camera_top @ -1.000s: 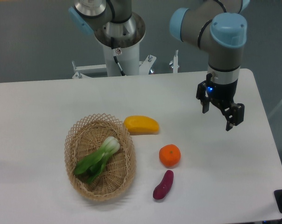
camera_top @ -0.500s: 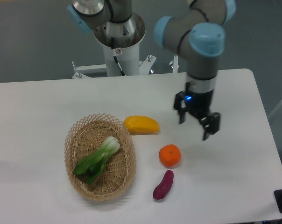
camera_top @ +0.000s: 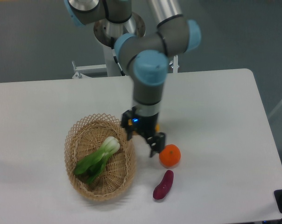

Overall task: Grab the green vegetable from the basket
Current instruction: 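Lower the gripper into the basket over the green bok choy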

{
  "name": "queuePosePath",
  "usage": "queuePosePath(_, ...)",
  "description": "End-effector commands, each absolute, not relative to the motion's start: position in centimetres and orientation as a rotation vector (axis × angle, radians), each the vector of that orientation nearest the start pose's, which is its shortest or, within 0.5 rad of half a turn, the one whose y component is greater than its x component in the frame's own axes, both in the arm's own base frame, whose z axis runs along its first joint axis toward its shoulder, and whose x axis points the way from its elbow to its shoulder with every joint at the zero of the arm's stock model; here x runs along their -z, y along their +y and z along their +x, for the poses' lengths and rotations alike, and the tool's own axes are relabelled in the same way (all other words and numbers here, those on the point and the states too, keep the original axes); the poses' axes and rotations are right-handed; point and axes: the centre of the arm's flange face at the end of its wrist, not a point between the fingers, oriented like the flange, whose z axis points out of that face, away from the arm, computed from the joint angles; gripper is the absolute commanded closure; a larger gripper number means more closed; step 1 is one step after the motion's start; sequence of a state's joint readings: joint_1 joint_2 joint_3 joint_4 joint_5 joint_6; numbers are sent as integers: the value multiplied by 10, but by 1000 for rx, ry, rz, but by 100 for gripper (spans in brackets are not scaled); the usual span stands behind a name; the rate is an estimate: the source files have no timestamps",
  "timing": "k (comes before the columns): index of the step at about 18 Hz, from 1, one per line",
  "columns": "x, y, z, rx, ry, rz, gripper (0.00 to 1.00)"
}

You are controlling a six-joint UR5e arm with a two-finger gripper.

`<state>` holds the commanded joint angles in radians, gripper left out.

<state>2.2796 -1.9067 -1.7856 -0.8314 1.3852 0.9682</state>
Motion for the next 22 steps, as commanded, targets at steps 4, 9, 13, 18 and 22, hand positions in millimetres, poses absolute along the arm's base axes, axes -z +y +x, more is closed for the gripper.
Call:
queuePosePath(4,-281,556,-257,-9,373,-2852,0)
queuePosePath(9,-263,550,-247,21,389,-2887,0)
queuePosePath(13,-241,541,-238,56,370,-2925,0)
queuePosePath(18,-229,544,-227,81,380,-2940,0)
queuePosePath(22,-219,549,-216,54,418,-2978,0)
